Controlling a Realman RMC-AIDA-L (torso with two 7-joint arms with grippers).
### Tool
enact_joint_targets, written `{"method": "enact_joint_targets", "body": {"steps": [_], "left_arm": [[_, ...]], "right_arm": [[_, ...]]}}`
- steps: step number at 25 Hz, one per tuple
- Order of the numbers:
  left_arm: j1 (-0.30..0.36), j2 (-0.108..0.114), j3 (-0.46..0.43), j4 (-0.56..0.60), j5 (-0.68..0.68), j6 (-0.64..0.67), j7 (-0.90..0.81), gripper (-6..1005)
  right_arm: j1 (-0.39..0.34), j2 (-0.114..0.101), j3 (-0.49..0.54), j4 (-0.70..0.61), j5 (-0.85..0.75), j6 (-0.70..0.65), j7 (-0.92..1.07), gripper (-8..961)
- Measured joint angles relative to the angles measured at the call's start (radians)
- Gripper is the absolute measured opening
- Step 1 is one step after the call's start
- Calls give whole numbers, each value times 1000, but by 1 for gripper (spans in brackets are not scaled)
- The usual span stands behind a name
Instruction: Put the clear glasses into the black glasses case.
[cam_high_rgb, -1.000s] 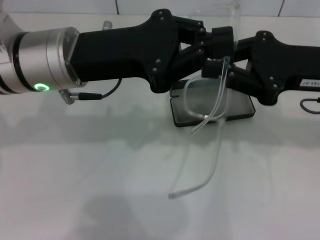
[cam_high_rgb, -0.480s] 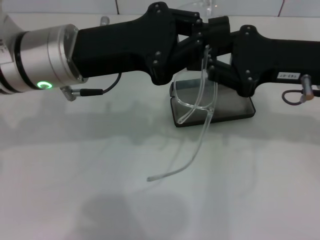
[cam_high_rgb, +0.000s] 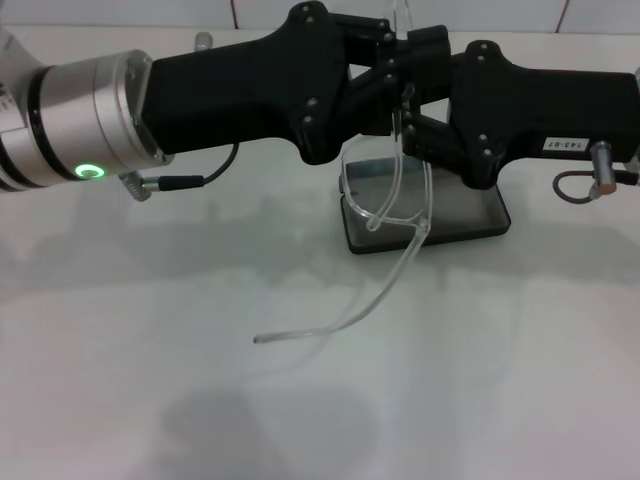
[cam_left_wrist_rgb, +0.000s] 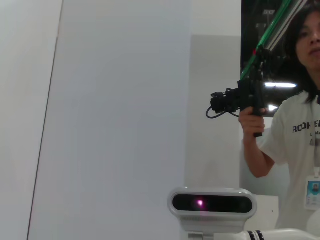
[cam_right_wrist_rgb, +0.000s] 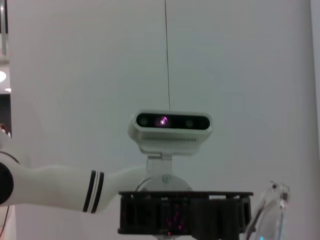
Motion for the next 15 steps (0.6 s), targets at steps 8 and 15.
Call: {"method": "enact_joint_targets", "body": {"steps": [8,15], "left_arm": [[1,0,0,0,-1,-8,15,51],[17,9,-11,10,-53,68,14,51]], "right_arm": [[-23,-1,7,-10,12,1,-2,119],[-53,-4,34,2,48,0,-25,119]]}}
